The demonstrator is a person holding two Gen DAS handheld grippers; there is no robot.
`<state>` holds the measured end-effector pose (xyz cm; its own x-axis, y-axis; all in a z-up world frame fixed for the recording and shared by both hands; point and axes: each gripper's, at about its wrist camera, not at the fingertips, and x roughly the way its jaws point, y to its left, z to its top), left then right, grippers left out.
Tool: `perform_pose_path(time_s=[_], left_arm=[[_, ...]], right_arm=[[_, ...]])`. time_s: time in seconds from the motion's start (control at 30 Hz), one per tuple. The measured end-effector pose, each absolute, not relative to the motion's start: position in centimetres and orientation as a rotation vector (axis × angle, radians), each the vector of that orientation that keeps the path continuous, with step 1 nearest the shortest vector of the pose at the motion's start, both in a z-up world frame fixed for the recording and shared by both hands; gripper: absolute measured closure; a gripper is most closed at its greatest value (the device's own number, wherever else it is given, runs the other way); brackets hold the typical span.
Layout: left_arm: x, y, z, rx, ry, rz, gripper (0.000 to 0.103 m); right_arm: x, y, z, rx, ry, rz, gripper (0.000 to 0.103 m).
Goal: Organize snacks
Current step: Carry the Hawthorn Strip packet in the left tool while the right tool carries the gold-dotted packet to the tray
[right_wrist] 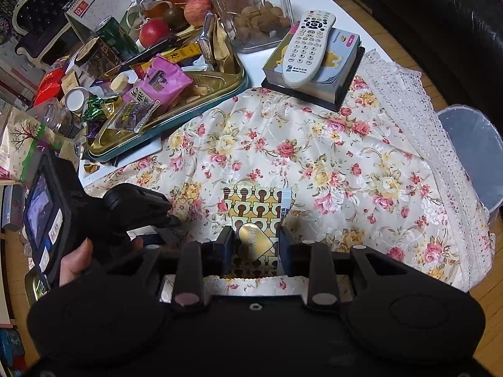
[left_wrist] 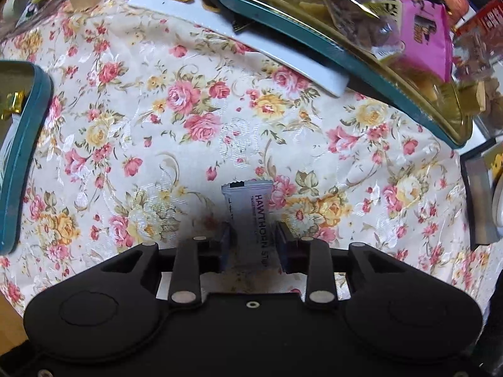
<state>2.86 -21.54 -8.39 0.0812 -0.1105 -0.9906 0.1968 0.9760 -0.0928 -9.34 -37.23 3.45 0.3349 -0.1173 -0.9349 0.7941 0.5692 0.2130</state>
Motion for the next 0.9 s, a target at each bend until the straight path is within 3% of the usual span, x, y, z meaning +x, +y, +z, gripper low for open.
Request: perform_pose_path(time_s=[0.2,0.57,0.9], left_arm=[[2.2,-21.9,-8.4,0.113,1.510,-0.271,0.071],[1.3,-19.9,-5.2,0.343,1.472,-0.300,0.072],[3.8,-14.3,-2.4,0.379,1.453,-0.277,0.072]], right_arm=[[-9.2,-37.1,3.9,0.767,1.053,-0.672,0.071],[-7.2,-35.6,4.1,0.755,1.066,-0.645,0.071],[-2.2,-31.8,3.1,0.699,1.126,-0.587,0.071]])
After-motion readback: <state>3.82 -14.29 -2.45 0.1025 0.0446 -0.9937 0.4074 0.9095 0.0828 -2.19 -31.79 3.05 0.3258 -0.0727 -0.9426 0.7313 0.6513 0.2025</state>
